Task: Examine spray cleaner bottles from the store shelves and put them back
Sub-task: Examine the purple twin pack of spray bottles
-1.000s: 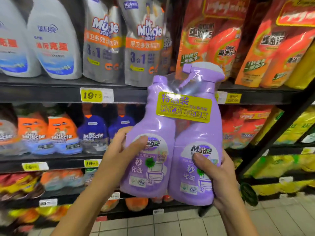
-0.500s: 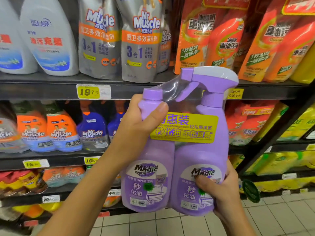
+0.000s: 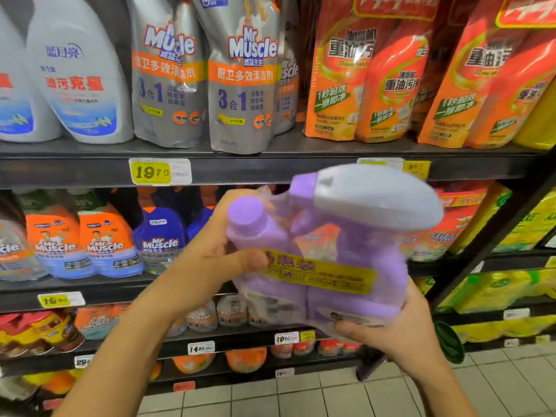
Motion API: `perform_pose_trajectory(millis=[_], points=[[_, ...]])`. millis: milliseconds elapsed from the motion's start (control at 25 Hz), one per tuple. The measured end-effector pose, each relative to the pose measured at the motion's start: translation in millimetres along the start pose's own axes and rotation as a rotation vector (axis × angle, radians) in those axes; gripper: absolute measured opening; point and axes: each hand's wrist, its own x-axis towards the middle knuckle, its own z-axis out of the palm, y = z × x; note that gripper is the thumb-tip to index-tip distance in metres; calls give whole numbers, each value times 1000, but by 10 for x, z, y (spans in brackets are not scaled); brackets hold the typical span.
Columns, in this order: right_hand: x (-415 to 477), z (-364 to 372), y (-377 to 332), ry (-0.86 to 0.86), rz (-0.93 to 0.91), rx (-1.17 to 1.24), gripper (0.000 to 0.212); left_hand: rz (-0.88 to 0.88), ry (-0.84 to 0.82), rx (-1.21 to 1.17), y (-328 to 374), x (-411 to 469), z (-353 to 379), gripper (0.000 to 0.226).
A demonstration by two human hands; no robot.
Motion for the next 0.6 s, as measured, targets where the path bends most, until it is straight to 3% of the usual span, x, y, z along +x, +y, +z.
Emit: perform_pose_trajectory(millis=[280, 600], points=[[111, 22, 120, -28, -1, -70, 72, -60, 27, 121, -127, -61, -62, 52], [136, 35, 156, -72, 32, -48, 74, -77, 62, 49, -176, 28, -21, 51]])
